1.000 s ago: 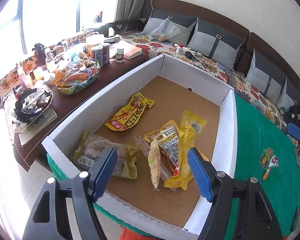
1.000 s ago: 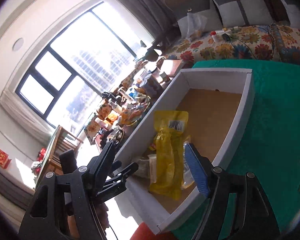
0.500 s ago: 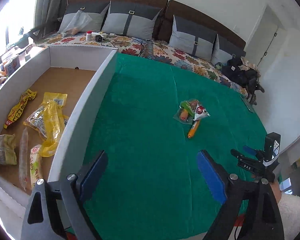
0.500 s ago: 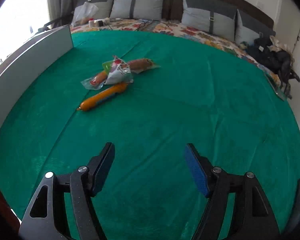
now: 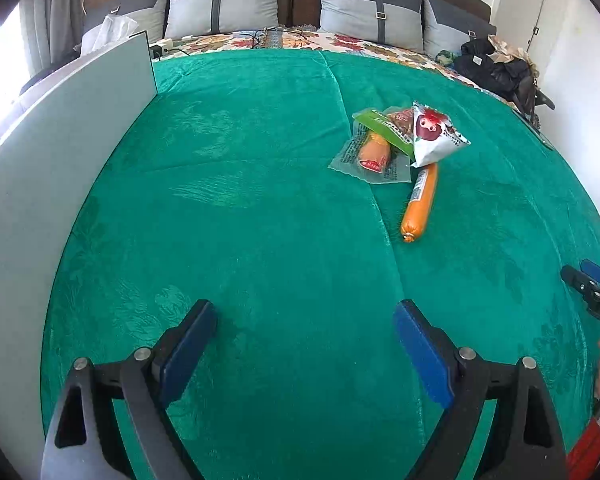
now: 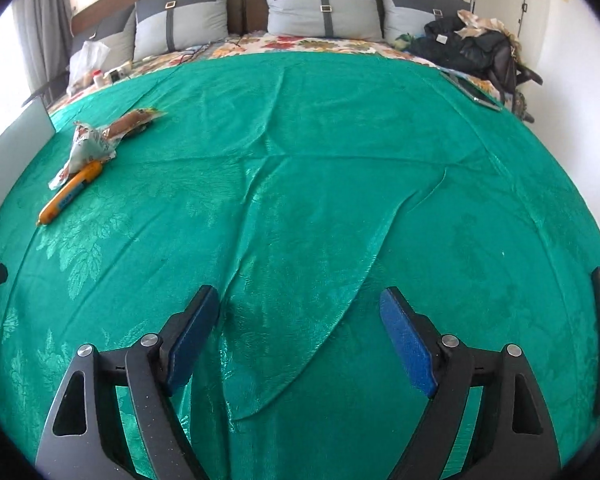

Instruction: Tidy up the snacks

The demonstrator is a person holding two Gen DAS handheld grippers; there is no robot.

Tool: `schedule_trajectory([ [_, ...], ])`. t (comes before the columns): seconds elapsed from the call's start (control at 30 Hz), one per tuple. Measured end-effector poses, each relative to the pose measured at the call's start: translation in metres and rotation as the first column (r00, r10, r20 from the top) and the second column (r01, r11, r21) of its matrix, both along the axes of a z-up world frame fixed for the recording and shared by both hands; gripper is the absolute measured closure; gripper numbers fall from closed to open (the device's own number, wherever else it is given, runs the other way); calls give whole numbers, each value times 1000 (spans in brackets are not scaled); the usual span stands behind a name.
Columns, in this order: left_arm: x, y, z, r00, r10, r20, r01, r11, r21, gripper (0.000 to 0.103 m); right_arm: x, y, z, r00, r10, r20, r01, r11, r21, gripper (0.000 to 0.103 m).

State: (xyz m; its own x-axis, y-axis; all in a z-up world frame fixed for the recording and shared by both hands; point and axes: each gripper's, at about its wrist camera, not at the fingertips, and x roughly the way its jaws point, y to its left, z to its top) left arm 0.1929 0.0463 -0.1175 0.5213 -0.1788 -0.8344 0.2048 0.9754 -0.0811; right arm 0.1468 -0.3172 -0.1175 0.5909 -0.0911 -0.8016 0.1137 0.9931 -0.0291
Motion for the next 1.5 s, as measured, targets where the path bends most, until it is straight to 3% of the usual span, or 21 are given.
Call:
schedule_trajectory([
  [0.17,7,-6,-8,999,-18,40,15,997,78,9,-2,-2,-1,1000,-4,-1,4,1000,-2,15],
  [0.23,4,-7,-10,998,-22,57,18,997,70,5,-2,-2,-1,1000,-4,0,4,1000,-2,15],
  [0.43,13,-7,-9,999,-51,7,50,996,77,0,-2,-2,-1,1000,-4,0,4,1000,-1,15],
  [0.5,26,-4,-3,999,-44,-17,45,997,56,1,-2,-2,-1,1000,-4,0,4,1000,-1,15],
  [0.63,71,2,20,1000,23,8,-23,1000,-11,1,-2,-2,-1,1000,-5,0,5,1000,-1,15],
  [0.77,127,-18,20,999,43,-25,-42,998,46,1,-2,-2,-1,1000,-5,0,5,1000,-1,15],
  [0.83,145,-36,13,999,9,-39,-5,996,89,5,-2,-3,-1,1000,-5,0,5,1000,-1,15],
  [0.9,149,-50,15,1000,-28,-3,28,998,57,6,-3,-3,-1,1000,-5,0,5,1000,-1,15],
  [0.93,152,-59,13,997,-78,-26,79,996,28,6,-3,-2,-1,1000,-5,1,5,1000,-1,15],
  [1.0,151,-81,8,979,-188,-80,190,981,26,6,-3,-3,-1,1000,-5,1,5,1000,-1,15],
  [1.1,141,-103,2,956,-286,-71,292,951,102,7,-3,-3,-1,1000,-5,1,5,1000,-1,15],
  [1.2,140,-109,-1,949,-310,-66,315,945,89,20,-3,-3,-1,1000,-5,1,5,1000,-1,15],
  [1.27,141,-108,2,953,-300,-47,303,949,82,45,-3,-3,-1,1000,-5,1,5,1000,-1,15],
  [1.33,143,-104,5,959,-280,-53,282,958,46,57,-3,-3,-1,1000,-5,2,5,1000,-1,15],
  [1.5,117,-76,6,973,-220,-69,221,975,5,57,-3,-2,-1,1000,-5,2,5,1000,0,15],
])
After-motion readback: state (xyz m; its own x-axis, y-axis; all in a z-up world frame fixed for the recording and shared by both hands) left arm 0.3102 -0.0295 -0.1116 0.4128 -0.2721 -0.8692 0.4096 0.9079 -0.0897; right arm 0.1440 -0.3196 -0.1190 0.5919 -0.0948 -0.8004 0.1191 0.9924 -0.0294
